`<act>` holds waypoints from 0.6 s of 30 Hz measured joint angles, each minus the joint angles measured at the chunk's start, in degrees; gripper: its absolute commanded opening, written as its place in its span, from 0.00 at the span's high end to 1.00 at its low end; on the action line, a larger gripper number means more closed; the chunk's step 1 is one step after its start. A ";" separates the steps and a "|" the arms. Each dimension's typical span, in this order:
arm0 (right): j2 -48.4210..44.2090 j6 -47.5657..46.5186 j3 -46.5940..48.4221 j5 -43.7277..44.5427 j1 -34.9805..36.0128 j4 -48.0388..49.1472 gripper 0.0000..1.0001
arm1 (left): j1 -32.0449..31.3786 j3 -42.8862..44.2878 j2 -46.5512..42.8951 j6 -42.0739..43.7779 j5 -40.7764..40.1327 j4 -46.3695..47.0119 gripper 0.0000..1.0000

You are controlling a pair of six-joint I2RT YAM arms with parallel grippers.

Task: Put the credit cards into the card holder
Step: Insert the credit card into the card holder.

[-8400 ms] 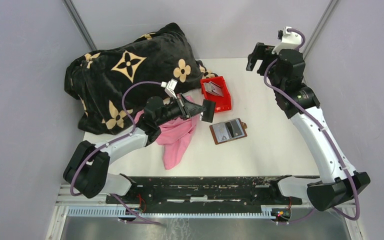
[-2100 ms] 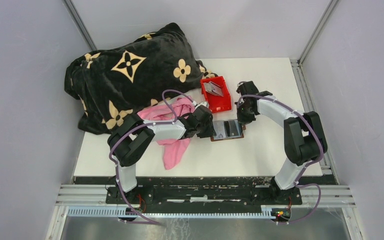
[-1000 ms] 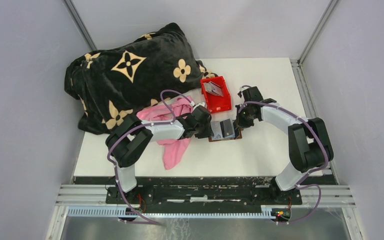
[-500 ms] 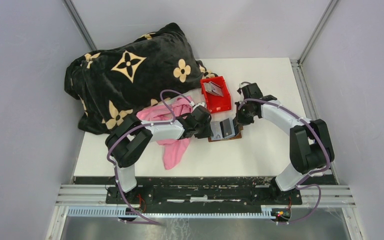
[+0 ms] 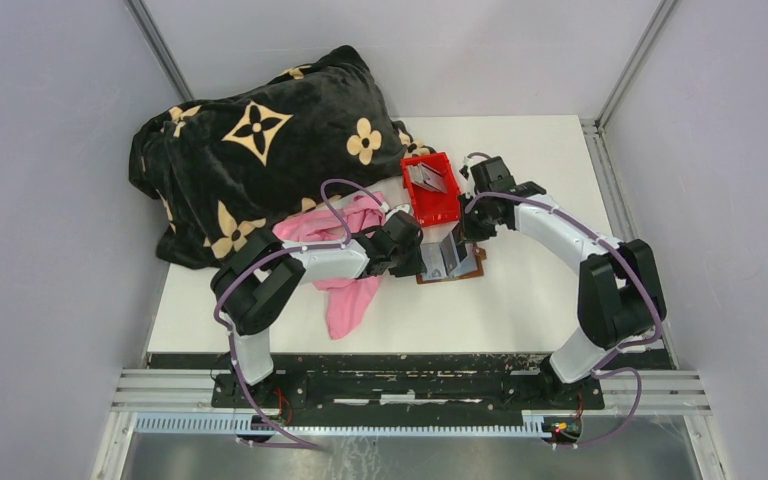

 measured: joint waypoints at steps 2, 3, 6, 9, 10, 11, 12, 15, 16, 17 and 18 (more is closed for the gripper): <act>0.09 0.04 0.55 0.00 0.57 -0.24 0.99 | 0.00 0.04 0.02 0.04 0.00 -0.09 0.69; 0.22 0.09 0.85 0.00 0.94 -0.33 0.99 | 0.00 0.09 0.02 0.07 0.00 -0.13 0.69; 0.59 0.44 1.25 -0.02 2.03 -0.37 0.99 | 0.00 0.35 0.02 0.59 -0.13 -0.85 0.69; 1.57 0.85 1.81 -0.13 3.17 -0.31 0.99 | 0.00 0.37 0.02 0.83 -0.24 -0.96 0.70; 1.99 0.90 1.95 -0.24 3.61 -0.31 0.99 | 0.00 0.37 0.02 0.87 -0.26 -0.96 0.69; 2.43 0.96 2.05 -0.28 4.07 -0.28 0.99 | 0.00 0.37 0.02 0.90 -0.26 -0.96 0.70; 2.95 1.05 2.19 -0.28 4.52 -0.28 0.99 | 0.00 0.37 0.02 0.92 -0.28 -0.96 0.70; 4.13 1.14 2.27 -0.33 5.38 -0.20 0.99 | -0.02 0.35 0.00 0.94 -0.33 -0.98 0.70; 4.57 1.25 2.27 -0.35 5.66 -0.13 0.99 | 0.00 0.33 -0.02 0.96 -0.37 -0.98 0.70; 4.87 1.27 2.27 -0.35 5.79 0.00 0.99 | -0.02 0.33 -0.07 0.98 -0.44 -1.03 0.70; 5.22 1.29 2.27 -0.31 5.88 0.13 0.99 | -0.02 0.24 -0.26 1.09 -0.59 -1.25 0.70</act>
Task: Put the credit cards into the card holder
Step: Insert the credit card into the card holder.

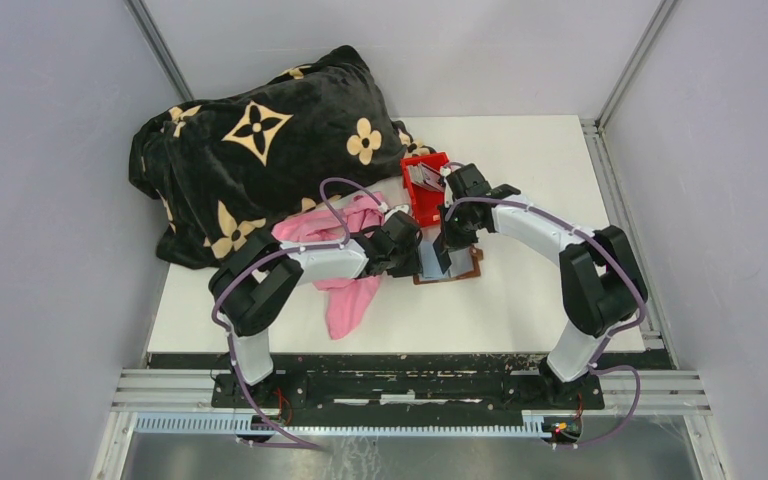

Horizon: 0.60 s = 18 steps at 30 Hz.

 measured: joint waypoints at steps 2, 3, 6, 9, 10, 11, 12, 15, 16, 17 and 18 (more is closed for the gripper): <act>0.57 0.00 -0.02 0.09 0.00 0.42 0.99 | 0.02 -0.50 -0.70 0.09 -0.85 -0.81 0.69; 0.74 0.00 -0.04 0.11 0.00 0.66 0.99 | 0.02 -0.83 -1.18 0.20 -1.40 -1.46 0.68; 0.79 0.00 -0.28 0.11 -0.13 1.49 0.99 | 0.02 -2.01 -2.78 0.61 -3.02 -3.30 0.66; 0.79 0.17 -0.96 -0.24 -0.63 3.13 0.99 | 0.02 -2.95 -4.15 1.31 -4.39 -4.92 0.62; 0.81 0.26 -1.22 -0.44 -0.90 3.61 0.99 | 0.02 -3.30 -4.61 1.49 -4.72 -5.33 0.61; 0.85 0.46 -1.49 -0.76 -1.18 3.98 0.99 | 0.02 -3.54 -4.96 1.64 -5.05 -5.77 0.61; 0.90 0.68 -1.77 -1.27 -1.51 4.46 0.99 | 0.02 -3.72 -5.22 1.75 -5.35 -6.08 0.59; 1.57 1.79 -2.82 -3.19 -2.23 6.71 0.99 | 0.02 -4.17 -5.88 2.01 -5.88 -6.67 0.56; 1.88 2.36 -3.23 -3.78 -2.40 7.45 0.99 | 0.02 -4.22 -6.05 2.12 -5.99 -6.97 0.55; 2.14 2.73 -3.52 -4.33 -2.49 7.87 0.99 | 0.02 -4.26 -6.25 2.21 -6.19 -7.39 0.54; 2.36 3.21 -3.89 -4.94 -2.49 8.59 0.99 | 0.02 -4.35 -6.47 2.27 -6.40 -7.78 0.53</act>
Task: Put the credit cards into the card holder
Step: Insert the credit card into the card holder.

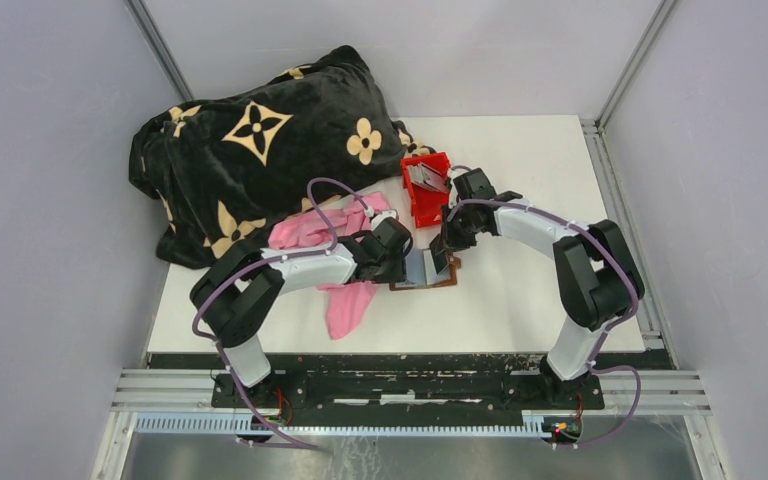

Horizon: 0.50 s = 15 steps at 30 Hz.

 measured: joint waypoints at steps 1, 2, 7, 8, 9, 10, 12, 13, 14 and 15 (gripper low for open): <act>0.13 0.52 -0.35 -0.61 0.00 0.63 0.99 | 0.00 -0.07 -0.17 0.13 -0.24 -0.33 0.53; 0.22 0.87 -0.61 -1.07 0.00 1.11 0.99 | 0.00 -0.09 -0.37 0.24 -0.57 -0.85 0.53; 0.24 2.14 -1.11 -3.02 0.02 2.84 0.99 | 0.00 -0.61 -1.38 0.48 -1.95 -2.95 0.52; 0.28 2.34 -1.16 -3.26 0.04 3.21 0.99 | 0.00 -0.72 -1.55 0.48 -2.16 -3.23 0.52; 0.37 2.43 -1.20 -3.50 0.15 3.58 0.99 | 0.00 -0.83 -1.75 0.48 -2.43 -3.61 0.51; 0.55 2.54 -1.22 -3.78 0.31 3.89 0.99 | 0.00 -0.92 -1.95 0.48 -2.56 -4.00 0.51; 0.92 2.80 -1.29 -4.04 0.50 4.31 0.99 | 0.00 -1.25 -2.29 0.48 -2.95 -4.37 0.51; 1.05 2.99 -1.38 -4.02 0.66 4.42 0.99 | 0.00 -1.40 -2.47 0.46 -3.17 -4.55 0.52; 1.14 3.26 -1.44 -4.07 0.87 4.42 0.99 | 0.00 -1.60 -2.64 0.46 -3.43 -4.59 0.53; 1.18 3.43 -1.44 -4.09 1.14 4.44 0.99 | 0.00 -1.77 -2.73 0.46 -3.56 -4.59 0.54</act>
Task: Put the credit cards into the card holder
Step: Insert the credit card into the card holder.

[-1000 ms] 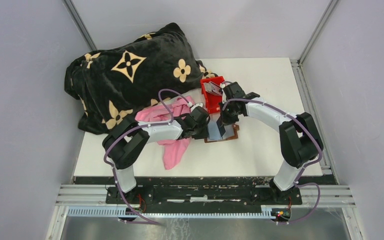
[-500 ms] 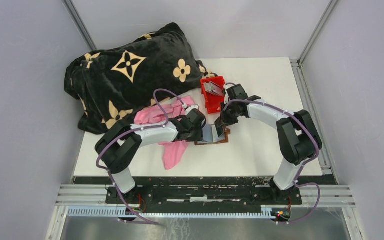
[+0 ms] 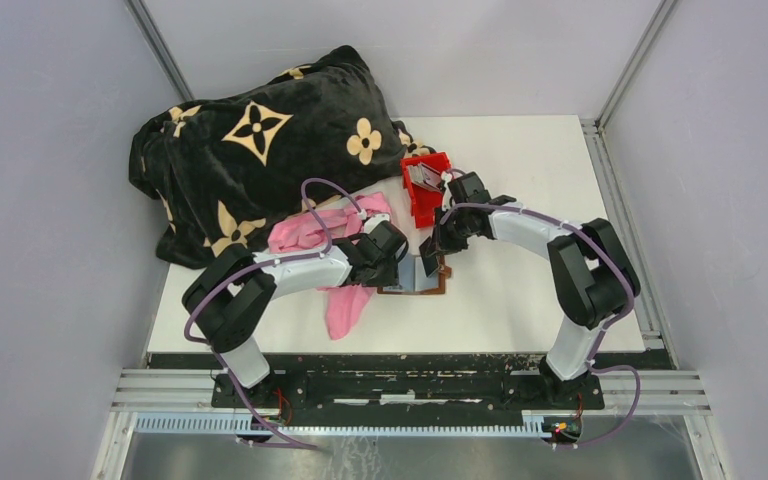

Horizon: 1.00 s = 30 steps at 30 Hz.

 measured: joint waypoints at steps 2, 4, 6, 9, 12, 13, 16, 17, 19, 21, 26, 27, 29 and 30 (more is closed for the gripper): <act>0.09 0.52 0.00 0.02 0.79 0.15 0.99 | 0.00 -0.04 -0.02 0.00 -0.15 0.00 0.57; 0.44 1.33 0.00 0.07 1.70 0.28 0.99 | 0.00 -0.15 -0.02 -0.02 -0.26 0.02 0.61; 0.79 2.40 0.00 0.17 2.75 0.24 0.99 | 0.00 -0.20 0.00 -0.04 -0.31 0.04 0.63; 0.85 3.89 0.00 1.07 4.26 0.28 0.99 | 0.00 -0.22 0.13 -0.07 -0.26 0.07 0.65; 0.85 5.35 0.00 2.99 5.70 0.52 0.99 | 0.00 -0.22 0.31 -0.20 0.09 0.37 0.67; 0.85 5.88 0.00 3.87 6.14 0.66 0.99 | 0.00 -0.22 0.39 -0.37 0.26 0.48 0.68; 0.79 7.21 0.00 6.84 7.48 0.72 0.99 | 0.00 -0.22 0.59 -1.09 0.83 0.70 0.70; 0.72 7.58 0.02 7.98 7.61 0.70 0.99 | 0.00 -0.22 0.63 -1.27 0.98 0.72 0.70; 0.46 8.13 0.02 10.27 9.05 0.63 0.99 | 0.00 -0.22 0.66 -1.55 1.18 0.76 0.71; 0.31 8.55 0.04 13.03 10.32 0.59 0.99 | 0.00 -0.22 0.70 -1.92 1.40 1.07 0.71; 0.22 8.13 0.72 19.23 12.85 -0.31 0.99 | 0.00 -0.59 0.48 -2.80 1.40 1.29 0.67; 0.22 7.89 0.79 20.24 13.25 -0.46 0.99 | 0.00 -0.76 0.33 -2.84 1.36 1.44 0.66; 0.17 7.32 0.83 21.92 13.88 -0.57 0.99 | 0.00 -1.25 -0.04 -2.97 1.18 1.92 0.64; 0.15 6.91 0.83 22.62 14.16 -0.61 0.99 | 0.00 -1.53 -0.24 -3.02 1.16 2.25 0.63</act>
